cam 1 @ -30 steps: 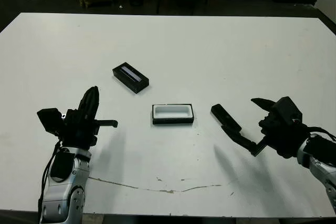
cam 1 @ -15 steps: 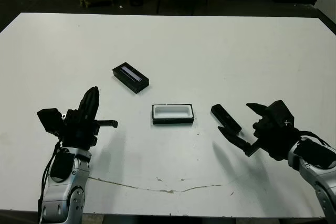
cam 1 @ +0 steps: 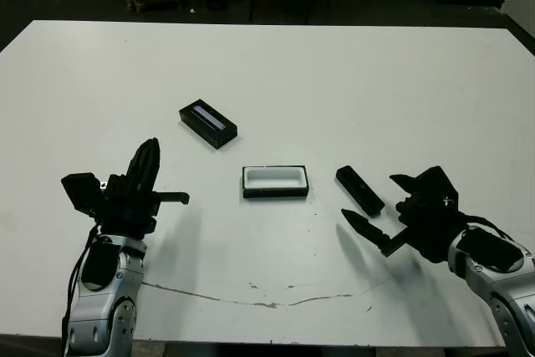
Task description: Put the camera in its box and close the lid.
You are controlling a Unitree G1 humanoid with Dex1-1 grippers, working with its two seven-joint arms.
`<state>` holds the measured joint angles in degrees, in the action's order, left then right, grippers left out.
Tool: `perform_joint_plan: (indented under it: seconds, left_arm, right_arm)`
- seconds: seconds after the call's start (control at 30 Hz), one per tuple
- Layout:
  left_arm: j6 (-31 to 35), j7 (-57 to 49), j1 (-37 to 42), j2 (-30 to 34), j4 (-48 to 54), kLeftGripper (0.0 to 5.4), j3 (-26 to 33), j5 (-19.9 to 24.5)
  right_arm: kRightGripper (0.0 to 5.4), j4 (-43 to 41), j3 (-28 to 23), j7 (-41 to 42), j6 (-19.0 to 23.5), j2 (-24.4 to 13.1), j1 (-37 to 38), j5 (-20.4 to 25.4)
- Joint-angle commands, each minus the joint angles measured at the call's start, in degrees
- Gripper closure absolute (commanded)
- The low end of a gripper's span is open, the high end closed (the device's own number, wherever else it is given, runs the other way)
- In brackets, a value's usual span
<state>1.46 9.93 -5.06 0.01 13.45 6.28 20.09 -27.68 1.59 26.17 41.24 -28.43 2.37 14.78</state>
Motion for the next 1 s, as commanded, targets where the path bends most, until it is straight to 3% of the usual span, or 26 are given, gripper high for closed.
perform_joint_plan:
  seconds: [0.03,0.4,0.67,0.77,1.0]
  left_arm:
    - [1.64,-0.77,-1.15,0.24,0.23,5.4,-0.02,-0.37]
    - [1.47,-0.63,-1.1,0.34,0.18,5.4,-0.03,-0.22]
    - [0.98,-0.31,-1.02,0.23,-0.39,5.4,0.03,-0.02]
    - [1.43,-1.03,-1.26,0.22,0.18,5.4,-0.18,-0.66]
    - [1.11,-1.0,-1.43,0.32,0.11,5.4,-0.37,-0.93]
  right_arm:
    - [0.02,2.15,0.79,0.11,-0.11,-0.42,0.05,-0.84]
    - [0.02,7.67,1.24,0.57,-1.12,0.16,-0.8,-0.81]
    - [0.02,11.67,2.41,1.11,-6.22,0.88,-0.28,-1.92]
    - [0.37,12.57,2.98,0.78,-7.17,1.29,-0.08,-2.26]
    - [1.96,12.24,4.42,-0.64,-6.72,1.66,0.27,-4.05]
